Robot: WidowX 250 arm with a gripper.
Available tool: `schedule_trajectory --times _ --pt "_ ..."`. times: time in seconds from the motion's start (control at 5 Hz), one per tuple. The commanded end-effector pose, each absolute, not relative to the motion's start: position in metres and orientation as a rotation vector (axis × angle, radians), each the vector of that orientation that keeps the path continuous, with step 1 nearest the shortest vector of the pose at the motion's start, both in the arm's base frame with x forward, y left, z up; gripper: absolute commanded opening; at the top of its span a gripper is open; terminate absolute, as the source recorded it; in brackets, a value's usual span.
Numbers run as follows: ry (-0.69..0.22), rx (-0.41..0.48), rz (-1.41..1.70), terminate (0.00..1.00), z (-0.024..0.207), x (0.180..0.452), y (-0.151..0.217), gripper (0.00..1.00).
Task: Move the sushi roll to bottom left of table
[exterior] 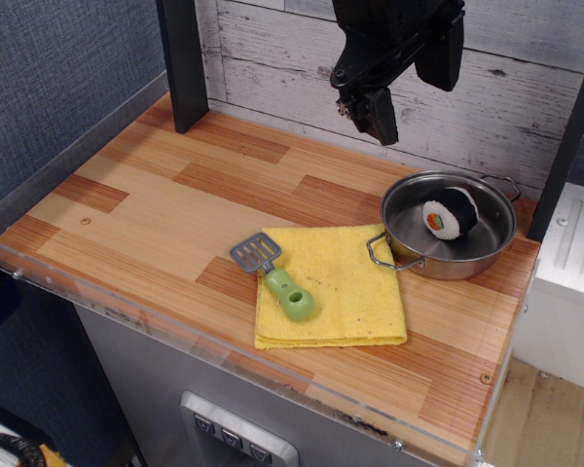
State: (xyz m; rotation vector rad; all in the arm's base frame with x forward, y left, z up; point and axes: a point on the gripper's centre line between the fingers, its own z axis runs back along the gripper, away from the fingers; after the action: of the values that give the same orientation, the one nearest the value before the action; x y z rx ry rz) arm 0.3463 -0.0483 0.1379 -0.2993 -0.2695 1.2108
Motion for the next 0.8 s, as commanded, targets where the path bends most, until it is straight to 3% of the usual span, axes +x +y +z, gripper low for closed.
schedule_trajectory --times 0.0,0.6 --pt "-0.269 -0.299 1.211 0.00 0.138 0.346 -0.048 1.00" --pt "-0.218 -0.279 1.134 0.00 0.083 0.361 -0.065 1.00"
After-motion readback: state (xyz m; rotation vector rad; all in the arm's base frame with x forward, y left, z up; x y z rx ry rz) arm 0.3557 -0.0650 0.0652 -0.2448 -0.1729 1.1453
